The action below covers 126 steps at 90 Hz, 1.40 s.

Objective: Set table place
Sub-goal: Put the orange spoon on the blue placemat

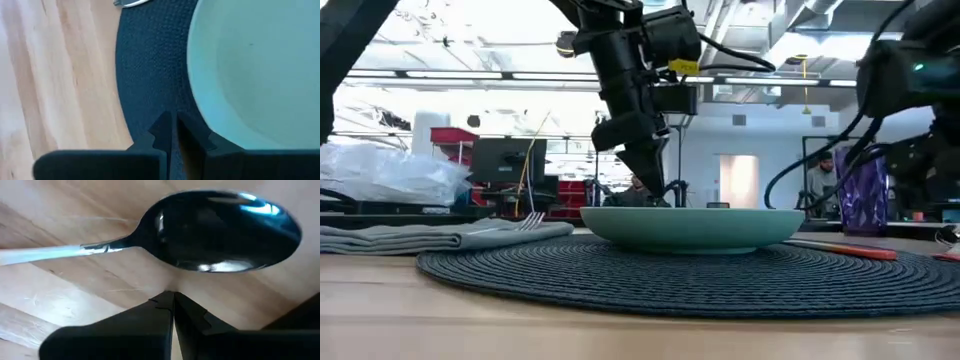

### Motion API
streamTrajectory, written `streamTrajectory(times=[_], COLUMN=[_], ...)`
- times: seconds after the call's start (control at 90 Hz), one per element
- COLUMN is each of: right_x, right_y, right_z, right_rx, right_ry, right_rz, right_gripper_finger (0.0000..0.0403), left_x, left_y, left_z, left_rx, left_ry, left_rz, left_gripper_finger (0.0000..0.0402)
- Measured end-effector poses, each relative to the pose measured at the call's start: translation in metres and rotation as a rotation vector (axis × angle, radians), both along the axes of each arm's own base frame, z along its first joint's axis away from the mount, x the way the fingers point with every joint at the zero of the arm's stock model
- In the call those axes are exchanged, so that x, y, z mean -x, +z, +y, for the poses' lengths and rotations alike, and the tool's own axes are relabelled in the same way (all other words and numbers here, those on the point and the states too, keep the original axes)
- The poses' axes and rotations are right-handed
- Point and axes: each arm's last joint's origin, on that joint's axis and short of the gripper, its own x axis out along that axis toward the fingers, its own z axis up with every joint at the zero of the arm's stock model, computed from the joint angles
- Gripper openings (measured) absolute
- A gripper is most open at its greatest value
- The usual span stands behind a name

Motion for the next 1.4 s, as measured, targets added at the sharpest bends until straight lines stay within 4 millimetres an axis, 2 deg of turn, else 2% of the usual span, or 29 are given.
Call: streamTrajectory(times=[0.389, 0.589, 0.767, 1.022, 1.122, 1.4], right_x=[-0.008, -0.027, -0.04, -0.036, -0.039, -0.044], right_y=[0.003, 0.014, 0.019, 0.018, 0.019, 0.023], right_z=[-0.026, -0.041, -0.05, -0.047, -0.043, -0.047], right_rx=[0.025, 0.203, 0.211, 0.199, 0.12, 0.039], right_ry=[0.029, 0.059, 0.049, 0.12, 0.141, 0.15], right_rz=[-0.065, -0.197, -0.334, -0.297, -0.336, -0.403], right_gripper_finger=[0.0, 0.0, 0.0, 0.0, 0.0005, 0.0064], left_x=[-0.002, -0.003, -0.003, -0.002, -0.002, -0.004], left_y=[0.001, 0.001, 0.001, 0.001, 0.001, 0.002], left_z=[0.0, 0.001, 0.001, 0.0, 0.001, 0.001], left_rx=[-0.004, -0.006, -0.006, -0.003, -0.004, -0.025], left_ry=[-0.007, -0.007, -0.007, -0.002, -0.004, -0.048], left_rz=[-0.017, -0.029, -0.033, -0.026, -0.027, -0.036], left_gripper_finger=[0.0011, 0.0011, 0.0011, 0.0011, 0.0011, 0.0011])
